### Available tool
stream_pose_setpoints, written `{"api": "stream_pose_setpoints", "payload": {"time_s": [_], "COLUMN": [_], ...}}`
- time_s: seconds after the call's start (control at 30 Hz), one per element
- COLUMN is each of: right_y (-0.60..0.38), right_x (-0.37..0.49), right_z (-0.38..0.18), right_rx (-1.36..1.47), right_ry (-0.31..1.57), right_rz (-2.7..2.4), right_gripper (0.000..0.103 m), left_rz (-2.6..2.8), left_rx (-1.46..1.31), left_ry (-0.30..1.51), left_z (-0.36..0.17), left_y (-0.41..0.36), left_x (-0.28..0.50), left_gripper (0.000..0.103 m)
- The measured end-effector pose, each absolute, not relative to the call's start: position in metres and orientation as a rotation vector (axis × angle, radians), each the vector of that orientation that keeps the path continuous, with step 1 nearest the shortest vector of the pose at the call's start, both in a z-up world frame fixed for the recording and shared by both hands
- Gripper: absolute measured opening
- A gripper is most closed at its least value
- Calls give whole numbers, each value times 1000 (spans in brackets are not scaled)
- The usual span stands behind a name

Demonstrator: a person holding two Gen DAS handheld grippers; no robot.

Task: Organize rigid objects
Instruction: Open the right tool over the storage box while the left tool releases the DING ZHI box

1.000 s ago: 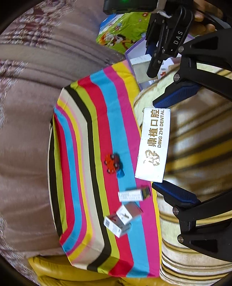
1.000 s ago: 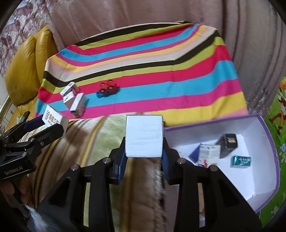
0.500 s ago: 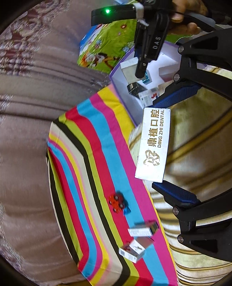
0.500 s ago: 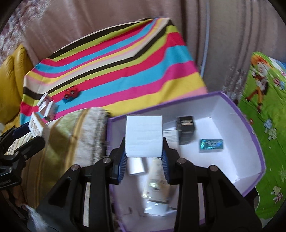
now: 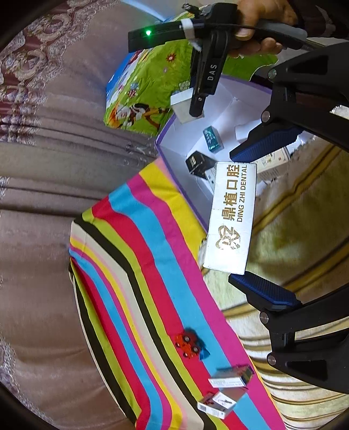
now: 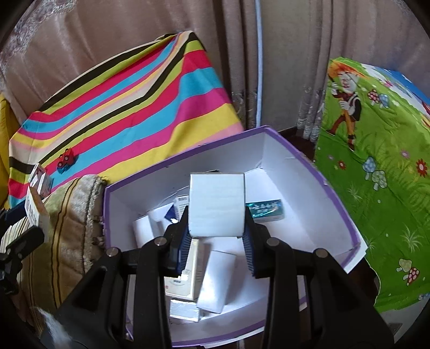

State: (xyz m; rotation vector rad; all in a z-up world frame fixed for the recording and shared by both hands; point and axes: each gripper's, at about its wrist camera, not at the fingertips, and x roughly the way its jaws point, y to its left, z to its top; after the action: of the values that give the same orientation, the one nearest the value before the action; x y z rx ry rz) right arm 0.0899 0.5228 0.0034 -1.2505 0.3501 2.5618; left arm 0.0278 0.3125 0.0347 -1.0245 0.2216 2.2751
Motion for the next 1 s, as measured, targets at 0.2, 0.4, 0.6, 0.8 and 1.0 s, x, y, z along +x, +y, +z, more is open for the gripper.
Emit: {"api": "stream_pose_setpoints", "payload": {"time_s": [0.2,0.4,0.6,0.8,1.0], "right_y": [533,536,532,526,511], "right_x": [95,96,91,89,82], "right_z": [6,7,7,8,10], "right_rx": [-1234,-1227,-1235,-1248,-1268], "right_ry": [378,415,414,407,389], "right_rz": [2526,2519,2526,2535,2565], "right_gripper": [39,64,64,65,67], "left_rz": [2201,2173,2180,2200,2237], "left_rx": [-1018,-1008,-1033,-1039,-1055], "left_ry": [228,245,199,162,100], "left_z": [33,33,32,33,34], "left_y": [325,329,324,316,299], "left_x": [33,37,33,29,20], "left_gripper": [84,86,86,86,86]}}
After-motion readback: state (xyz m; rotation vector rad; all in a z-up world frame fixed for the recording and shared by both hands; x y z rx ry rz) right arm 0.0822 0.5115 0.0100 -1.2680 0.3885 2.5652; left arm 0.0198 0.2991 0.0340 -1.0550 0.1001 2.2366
